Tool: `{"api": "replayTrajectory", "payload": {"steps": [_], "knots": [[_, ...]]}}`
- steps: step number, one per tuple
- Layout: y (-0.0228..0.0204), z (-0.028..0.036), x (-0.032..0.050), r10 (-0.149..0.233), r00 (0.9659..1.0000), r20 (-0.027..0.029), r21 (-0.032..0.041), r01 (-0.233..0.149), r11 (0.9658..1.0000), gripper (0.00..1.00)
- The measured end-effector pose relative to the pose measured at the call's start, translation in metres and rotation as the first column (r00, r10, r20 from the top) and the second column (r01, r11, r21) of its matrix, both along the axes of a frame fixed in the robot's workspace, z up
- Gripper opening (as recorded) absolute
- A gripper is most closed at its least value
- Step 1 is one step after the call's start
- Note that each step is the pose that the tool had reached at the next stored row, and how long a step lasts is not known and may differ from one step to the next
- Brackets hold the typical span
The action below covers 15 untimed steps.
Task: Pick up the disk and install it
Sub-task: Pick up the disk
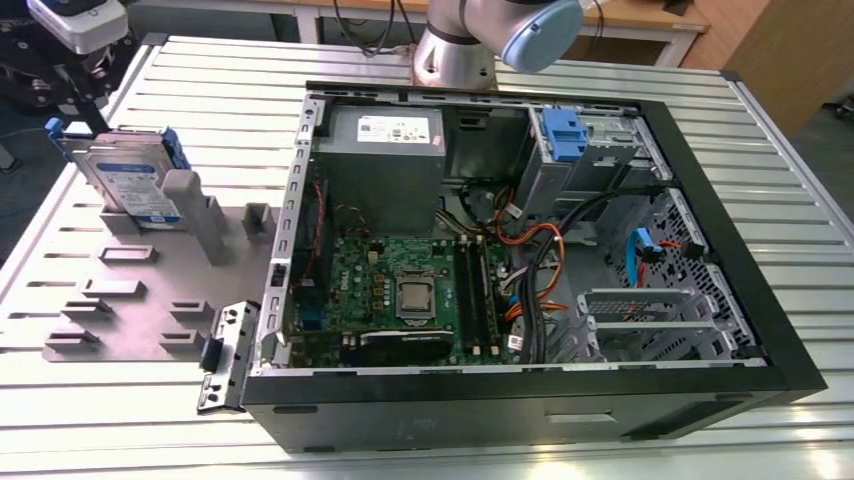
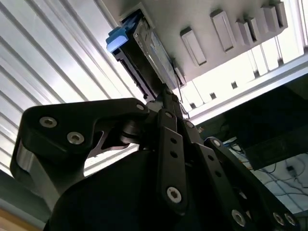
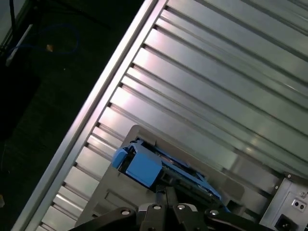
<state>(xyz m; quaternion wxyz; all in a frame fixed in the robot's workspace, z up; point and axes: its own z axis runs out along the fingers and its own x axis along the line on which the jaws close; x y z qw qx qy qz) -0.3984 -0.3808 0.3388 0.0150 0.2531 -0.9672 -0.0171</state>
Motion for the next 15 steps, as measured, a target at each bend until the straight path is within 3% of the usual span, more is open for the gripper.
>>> {"api": "replayTrajectory", "payload": {"steps": [3, 7, 12, 15], "knots": [[0.0, 0.0, 0.0, 0.054, 0.9985, 0.0, 0.0, -0.054, 0.9985, 0.11], [0.0, -0.0001, 0.0, 0.126, 0.9921, 0.0, 0.0, -0.126, 0.9921, 0.11], [0.0, -0.0002, 0.0, 0.215, 0.9766, 0.0, 0.0, -0.215, 0.9766, 0.11], [0.0, -0.0002, 0.0, 0.269, 0.9631, 0.0, 0.0, -0.269, 0.9631, 0.11]]}}
